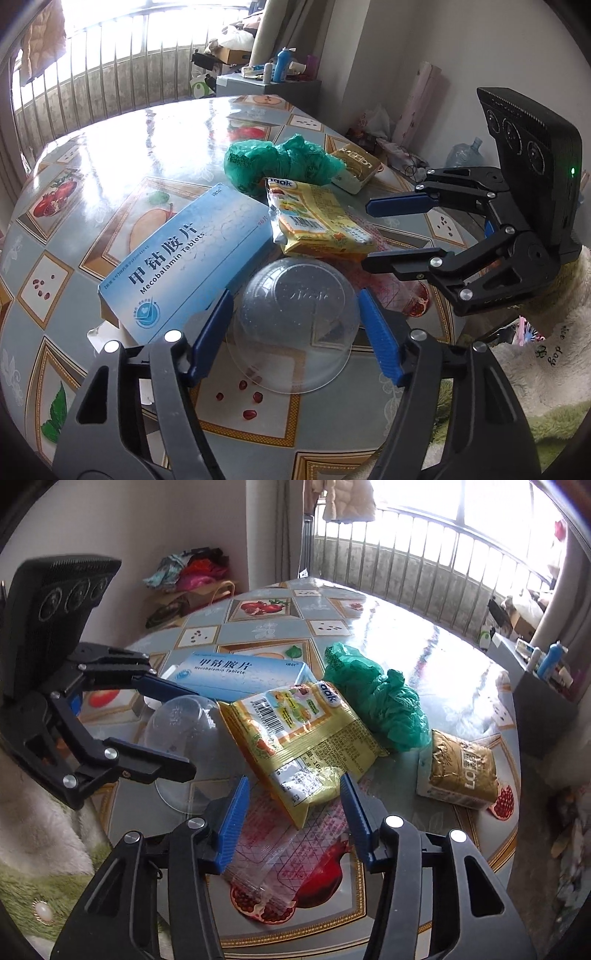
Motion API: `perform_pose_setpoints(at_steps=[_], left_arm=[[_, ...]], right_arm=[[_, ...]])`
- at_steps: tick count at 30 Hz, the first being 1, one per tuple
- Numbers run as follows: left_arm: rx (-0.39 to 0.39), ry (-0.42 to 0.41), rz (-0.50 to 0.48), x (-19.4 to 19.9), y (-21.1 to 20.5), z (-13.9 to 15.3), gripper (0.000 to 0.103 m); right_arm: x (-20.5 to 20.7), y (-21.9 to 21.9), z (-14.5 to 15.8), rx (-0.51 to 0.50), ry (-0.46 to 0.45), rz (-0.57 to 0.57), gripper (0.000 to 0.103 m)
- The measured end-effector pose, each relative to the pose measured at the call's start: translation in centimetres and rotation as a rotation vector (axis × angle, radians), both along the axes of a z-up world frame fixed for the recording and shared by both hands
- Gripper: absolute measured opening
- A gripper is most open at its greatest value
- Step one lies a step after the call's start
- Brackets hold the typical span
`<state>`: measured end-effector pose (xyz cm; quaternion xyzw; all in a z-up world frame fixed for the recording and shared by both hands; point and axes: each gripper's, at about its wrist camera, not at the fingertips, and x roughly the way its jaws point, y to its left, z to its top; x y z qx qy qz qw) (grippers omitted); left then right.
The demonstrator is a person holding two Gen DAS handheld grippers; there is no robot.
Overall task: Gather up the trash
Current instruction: 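Grasp the clear plastic dome with the left tool while the right tool grasps the yellow snack bag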
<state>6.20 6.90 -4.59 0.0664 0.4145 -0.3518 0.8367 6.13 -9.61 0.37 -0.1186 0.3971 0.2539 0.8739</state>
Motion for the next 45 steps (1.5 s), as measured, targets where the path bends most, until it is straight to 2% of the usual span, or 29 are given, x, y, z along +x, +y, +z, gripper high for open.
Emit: perform_pose_setpoints(at_steps=[9,14,21,29,34,39,45], left_arm=[[0.012,-0.003,0.004,-0.1,-0.3,0.0,0.063],[0.018,-0.007,0.014,-0.3,-0.3,0.1,0.063],[0.026,-0.015,0.026,-0.5,-0.3,0.3,0.063],[0.021,-0.03,0.032,-0.8,0.0,0.7,0.062],[-0.015,-0.035,0.049,-1.3,0.9,2.0,0.062],[-0.065,-0.058,0.073,-1.9,2.3,4.3,0.062],[-0.132,-0.116,0.126,-1.2,4.0,7.4,0.062]], right_arm=[[-0.8,0.7,-0.6,-0.054,-0.03,0.028,0.029],[-1.0,0.2,-0.5,-0.044,-0.033,0.022,0.017],[-1.3,-0.2,-0.5,-0.011,-0.036,0.013,0.007],[-2.0,-0.9,0.1,0.021,-0.048,-0.005,0.005],[-2.4,-1.6,0.3,0.043,-0.03,-0.021,0.005],[-2.2,-3.4,0.5,0.132,0.031,-0.084,0.006],[-1.5,-7.0,0.6,0.362,0.14,-0.197,0.006]])
